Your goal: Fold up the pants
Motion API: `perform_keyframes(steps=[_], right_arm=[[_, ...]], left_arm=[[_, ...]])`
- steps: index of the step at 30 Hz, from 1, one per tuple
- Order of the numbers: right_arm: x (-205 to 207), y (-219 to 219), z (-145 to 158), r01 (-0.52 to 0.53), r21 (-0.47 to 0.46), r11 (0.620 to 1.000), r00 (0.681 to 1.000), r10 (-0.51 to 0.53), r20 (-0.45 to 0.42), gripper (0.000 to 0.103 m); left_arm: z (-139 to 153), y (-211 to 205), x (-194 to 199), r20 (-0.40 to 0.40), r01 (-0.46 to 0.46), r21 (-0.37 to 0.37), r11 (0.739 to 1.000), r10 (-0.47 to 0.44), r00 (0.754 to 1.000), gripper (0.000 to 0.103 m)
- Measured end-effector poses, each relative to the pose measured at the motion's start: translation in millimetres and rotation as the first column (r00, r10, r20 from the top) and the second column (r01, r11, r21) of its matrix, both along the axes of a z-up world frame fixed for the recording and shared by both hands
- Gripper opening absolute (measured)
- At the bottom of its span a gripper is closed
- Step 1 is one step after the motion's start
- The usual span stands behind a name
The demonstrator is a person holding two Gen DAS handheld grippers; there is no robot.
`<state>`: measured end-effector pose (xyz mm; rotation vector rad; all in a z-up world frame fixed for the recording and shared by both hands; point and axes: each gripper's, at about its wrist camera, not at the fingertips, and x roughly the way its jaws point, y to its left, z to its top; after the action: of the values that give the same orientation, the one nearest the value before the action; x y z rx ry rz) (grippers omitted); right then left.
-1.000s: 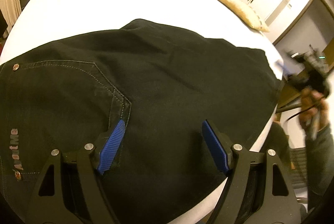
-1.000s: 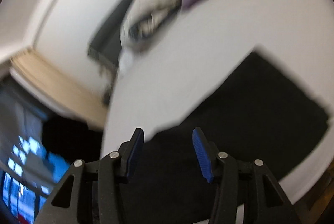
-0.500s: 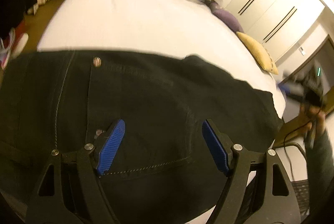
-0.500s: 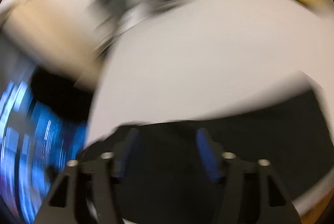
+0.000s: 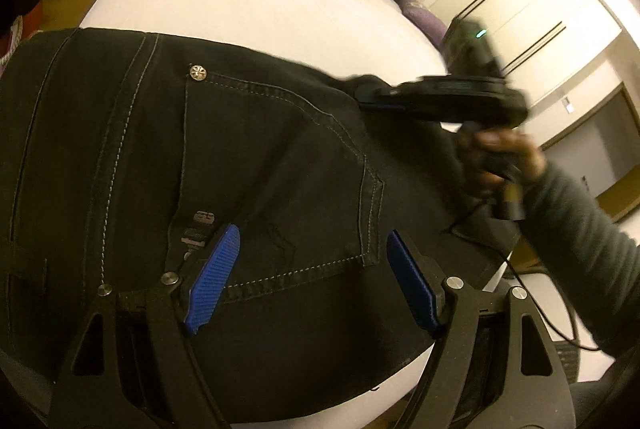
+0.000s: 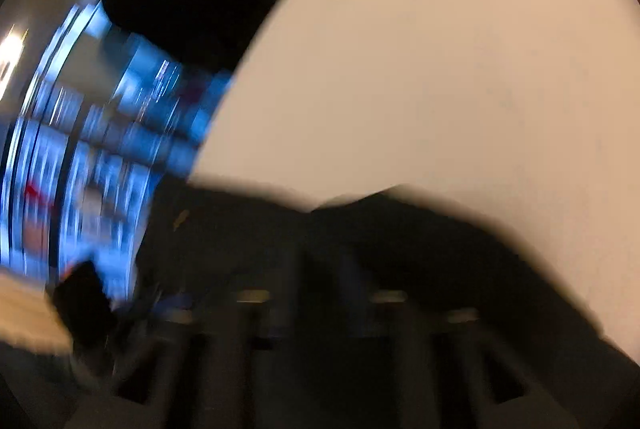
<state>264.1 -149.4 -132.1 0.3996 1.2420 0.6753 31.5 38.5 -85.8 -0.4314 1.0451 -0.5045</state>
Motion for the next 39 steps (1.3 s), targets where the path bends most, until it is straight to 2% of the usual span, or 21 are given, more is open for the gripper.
perform_keyframes(steps=[1,2,4,6,8,11,13,14,16,18,20,21,22,23,25,28,31,32,34,36,39], right_arm=[[3,-19,-1,0.124,0.026,0.992,0.992,-0.124,-0.003,0.000],[0,-35,5,0.259,-0.026,0.966,0.966,-0.258,0.037,0.005],[-14,-42,18,0.335,0.010,0.942,0.940,-0.334,0.072,0.015],[-35,-19,36,0.258,0.104,0.961,0.959,-0.268,0.093,0.023],[-56,28,51,0.091,0.161,0.983,0.986,-0.111,0.126,0.044],[-66,82,42,-0.053,0.168,0.984,0.992,0.032,0.126,0.053],[-60,90,12,-0.023,0.112,0.993,0.999,0.019,0.040,0.051],[-54,79,-6,0.035,0.139,0.990,0.999,-0.031,-0.031,0.025],[-46,49,-18,0.165,0.167,0.972,0.984,-0.150,-0.101,0.000],[-44,5,-3,0.284,0.151,0.947,0.959,-0.280,-0.049,0.000],[-50,-34,10,0.439,0.013,0.898,0.897,-0.439,0.045,0.029],[-62,-56,18,0.520,-0.001,0.854,0.853,-0.519,0.059,0.037],[-72,-65,25,0.567,0.010,0.824,0.822,-0.566,0.058,0.054],[-83,-75,34,0.588,0.055,0.807,0.804,-0.591,0.063,0.057],[-112,-59,55,0.506,0.196,0.840,0.845,-0.528,0.082,0.058],[-135,-10,49,0.334,0.286,0.898,0.928,-0.366,0.067,0.066],[-146,34,12,0.295,0.236,0.926,0.954,-0.299,-0.019,0.065],[-145,33,-2,0.323,0.211,0.922,0.946,-0.321,-0.045,0.045],[-140,12,-14,0.383,0.229,0.895,0.924,-0.373,-0.087,0.018],[-144,-16,-13,0.481,0.243,0.842,0.876,-0.475,-0.089,0.017],[-164,-91,-14,0.667,0.251,0.701,0.736,-0.672,-0.079,0.019]], left_arm=[[-1,4,-1,0.003,-0.005,-0.013,1.000,0.005,1.000,0.075],[-2,6,-1,0.006,-0.008,-0.020,1.000,0.008,1.000,0.075],[-3,6,-3,0.021,-0.007,-0.012,1.000,0.007,1.000,0.075],[-3,5,-5,0.038,-0.008,0.007,1.000,0.008,0.999,0.075],[-3,1,-5,0.049,-0.010,0.024,1.000,0.008,0.999,0.075],[-3,-5,-6,0.058,-0.009,0.047,0.999,0.006,0.998,0.075],[-4,-7,-7,0.066,-0.006,0.061,0.998,0.002,0.998,0.075],[-5,-8,-8,0.068,-0.003,0.063,0.998,-0.001,0.998,0.075],[-5,-8,-8,0.070,0.001,0.060,0.998,-0.005,0.998,0.075],[-7,-5,-8,0.066,-0.001,0.044,0.999,-0.002,0.998,0.075],[-6,0,-10,0.061,-0.002,0.031,1.000,0.000,0.998,0.075],[-6,0,-11,0.062,-0.001,0.030,1.000,0.000,0.998,0.075],[-7,0,-11,0.063,-0.001,0.031,1.000,-0.001,0.998,0.075],[-9,2,-10,0.064,0.000,0.033,0.999,-0.002,0.998,0.075],[-10,4,-9,0.063,-0.001,0.035,0.999,-0.001,0.998,0.075],[-8,0,-5,0.058,-0.007,0.039,0.999,0.004,0.998,0.075],[-4,-5,-3,0.060,-0.003,0.061,0.998,0.000,0.998,0.075],[-3,-6,-3,0.059,-0.003,0.066,0.998,-0.001,0.998,0.075],[0,-7,-1,0.052,-0.002,0.069,0.998,-0.001,0.999,0.075],[0,-5,1,0.036,-0.010,0.051,0.999,0.008,0.999,0.075],[-1,-3,4,0.021,-0.023,0.032,0.999,0.022,1.000,0.075]])
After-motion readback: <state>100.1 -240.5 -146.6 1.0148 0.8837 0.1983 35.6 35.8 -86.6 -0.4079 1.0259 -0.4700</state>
